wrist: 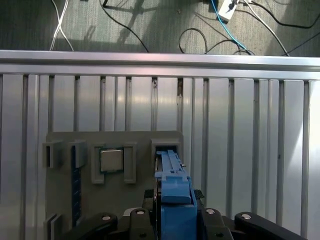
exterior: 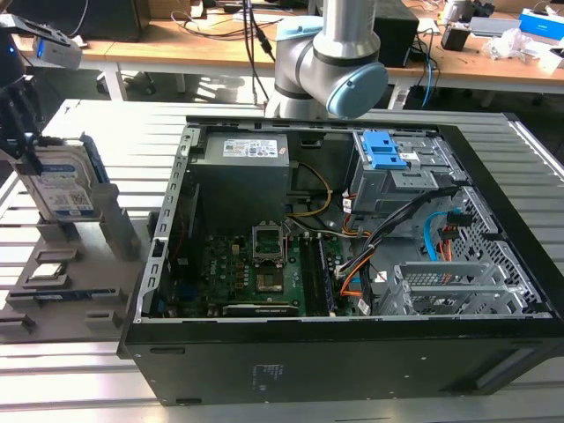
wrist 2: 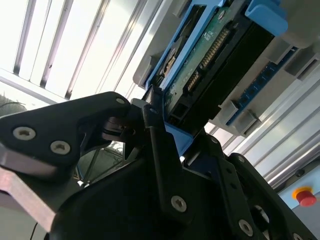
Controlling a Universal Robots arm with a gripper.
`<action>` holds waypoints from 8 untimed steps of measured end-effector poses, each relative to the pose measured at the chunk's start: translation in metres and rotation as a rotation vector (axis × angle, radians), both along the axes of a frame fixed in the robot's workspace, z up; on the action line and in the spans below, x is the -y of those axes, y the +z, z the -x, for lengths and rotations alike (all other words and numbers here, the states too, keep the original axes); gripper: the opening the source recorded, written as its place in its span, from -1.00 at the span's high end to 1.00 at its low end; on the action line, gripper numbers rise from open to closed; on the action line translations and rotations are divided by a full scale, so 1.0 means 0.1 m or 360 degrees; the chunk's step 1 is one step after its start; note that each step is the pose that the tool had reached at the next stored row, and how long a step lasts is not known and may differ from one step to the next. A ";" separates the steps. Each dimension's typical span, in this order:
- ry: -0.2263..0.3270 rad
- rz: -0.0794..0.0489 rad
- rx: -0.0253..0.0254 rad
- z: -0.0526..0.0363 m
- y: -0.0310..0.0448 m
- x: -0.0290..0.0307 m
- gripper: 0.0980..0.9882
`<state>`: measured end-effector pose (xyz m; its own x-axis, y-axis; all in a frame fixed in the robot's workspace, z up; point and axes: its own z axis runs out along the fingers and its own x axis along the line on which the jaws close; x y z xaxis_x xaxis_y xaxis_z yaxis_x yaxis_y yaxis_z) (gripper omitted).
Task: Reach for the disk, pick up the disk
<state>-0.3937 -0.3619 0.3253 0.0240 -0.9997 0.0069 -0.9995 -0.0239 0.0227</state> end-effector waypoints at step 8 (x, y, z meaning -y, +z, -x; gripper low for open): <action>0.0000 0.0000 -0.00029 -0.017 0.146 0.000 0.40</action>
